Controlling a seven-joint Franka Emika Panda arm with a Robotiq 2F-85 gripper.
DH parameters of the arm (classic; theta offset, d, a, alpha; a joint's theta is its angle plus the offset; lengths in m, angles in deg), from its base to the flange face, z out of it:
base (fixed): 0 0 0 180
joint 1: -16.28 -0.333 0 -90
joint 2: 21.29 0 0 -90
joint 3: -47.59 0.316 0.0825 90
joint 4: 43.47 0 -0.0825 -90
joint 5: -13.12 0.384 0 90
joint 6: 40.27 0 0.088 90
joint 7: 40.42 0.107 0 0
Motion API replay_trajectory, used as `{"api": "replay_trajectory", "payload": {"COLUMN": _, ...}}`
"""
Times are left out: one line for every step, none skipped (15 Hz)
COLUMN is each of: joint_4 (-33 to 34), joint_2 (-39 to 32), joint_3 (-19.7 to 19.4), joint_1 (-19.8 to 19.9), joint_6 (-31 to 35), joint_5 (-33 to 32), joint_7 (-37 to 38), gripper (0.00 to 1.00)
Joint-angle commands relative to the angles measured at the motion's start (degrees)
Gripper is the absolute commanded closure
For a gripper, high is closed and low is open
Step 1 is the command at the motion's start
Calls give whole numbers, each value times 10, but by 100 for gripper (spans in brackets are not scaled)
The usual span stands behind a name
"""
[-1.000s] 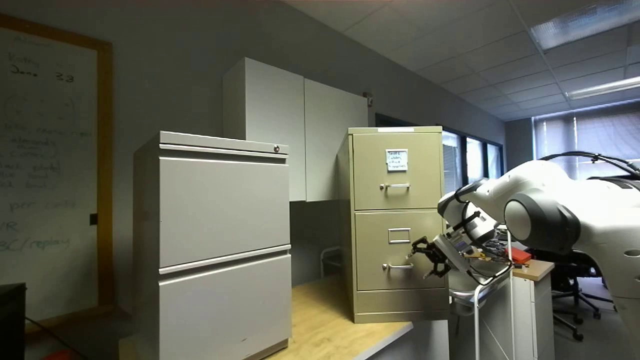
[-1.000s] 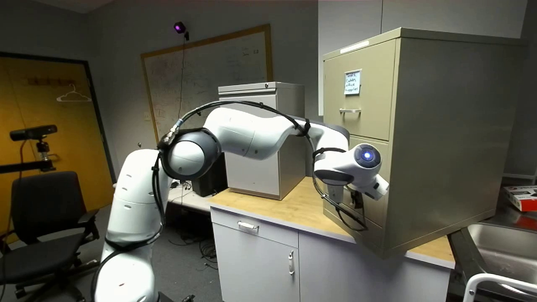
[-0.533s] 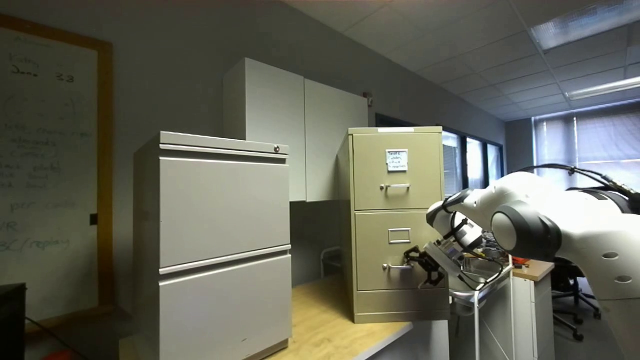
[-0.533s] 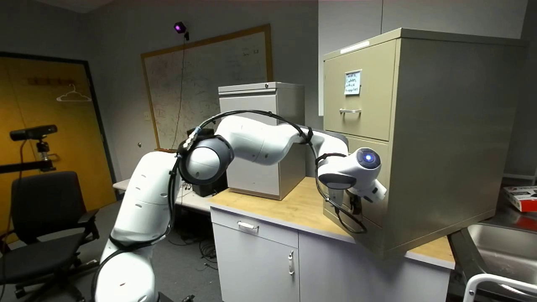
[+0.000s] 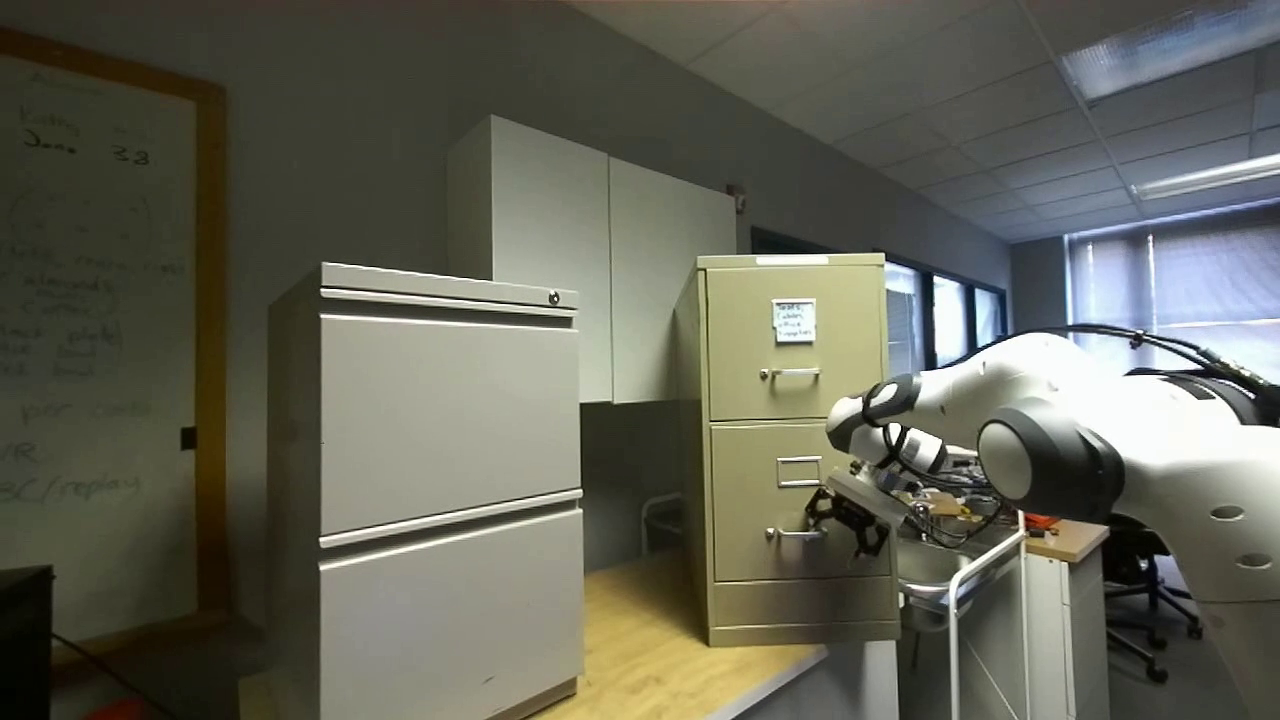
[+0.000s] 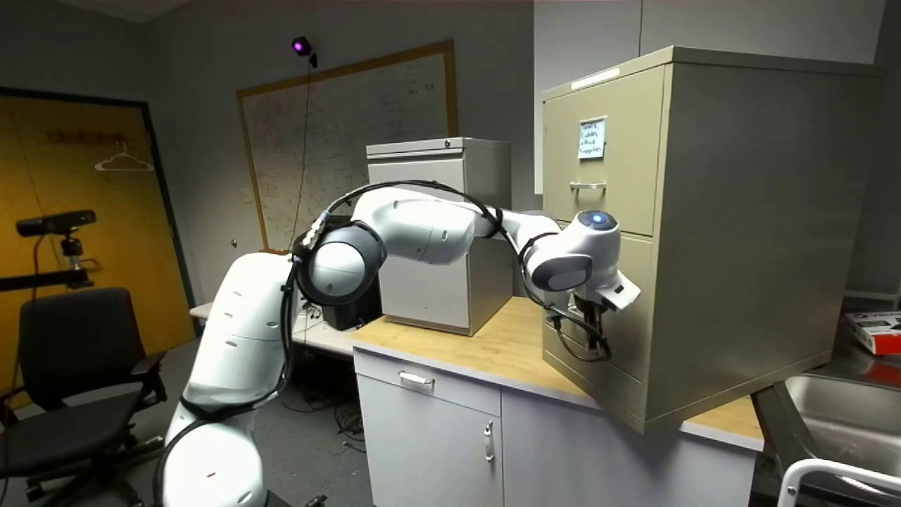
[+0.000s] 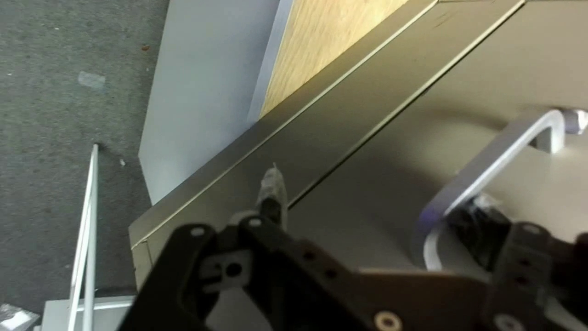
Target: Pull open the bottom drawer of the beige filing cabinet
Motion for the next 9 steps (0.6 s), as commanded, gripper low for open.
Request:
{"api": "replay_trajectory", "payload": {"joint_4": 69, "joint_2": -27, "joint_3": -12, "joint_1": -4, "joint_6": -30, "joint_5": -106, "joint_7": 109, "gripper": 40}}
{"api": "replay_trajectory", "payload": {"joint_4": 81, "joint_2": -29, "joint_3": -8, "joint_1": -3, "joint_6": -48, "joint_5": -121, "joint_7": 117, "gripper": 47}}
{"api": "replay_trajectory", "payload": {"joint_4": 93, "joint_2": -33, "joint_3": -4, "joint_1": -1, "joint_6": -60, "joint_5": -133, "joint_7": 121, "gripper": 55}}
{"api": "replay_trajectory", "payload": {"joint_4": 105, "joint_2": -38, "joint_3": 0, "joint_1": 1, "joint_6": -75, "joint_5": -139, "joint_7": 117, "gripper": 63}}
{"api": "replay_trajectory", "payload": {"joint_4": 115, "joint_2": -42, "joint_3": 7, "joint_1": 6, "joint_6": -89, "joint_5": -138, "joint_7": 106, "gripper": 69}}
{"api": "replay_trajectory", "payload": {"joint_4": 126, "joint_2": -47, "joint_3": 11, "joint_1": 9, "joint_6": -99, "joint_5": -138, "joint_7": 97, "gripper": 78}}
{"api": "replay_trajectory", "payload": {"joint_4": 137, "joint_2": -52, "joint_3": 17, "joint_1": 14, "joint_6": -110, "joint_5": -132, "joint_7": 86, "gripper": 85}}
{"api": "replay_trajectory", "payload": {"joint_4": 146, "joint_2": -56, "joint_3": 22, "joint_1": 19, "joint_6": -119, "joint_5": -126, "joint_7": 73, "gripper": 92}}
{"api": "replay_trajectory", "payload": {"joint_4": 151, "joint_2": -57, "joint_3": 29, "joint_1": 25, "joint_6": -130, "joint_5": -120, "joint_7": 49, "gripper": 94}}
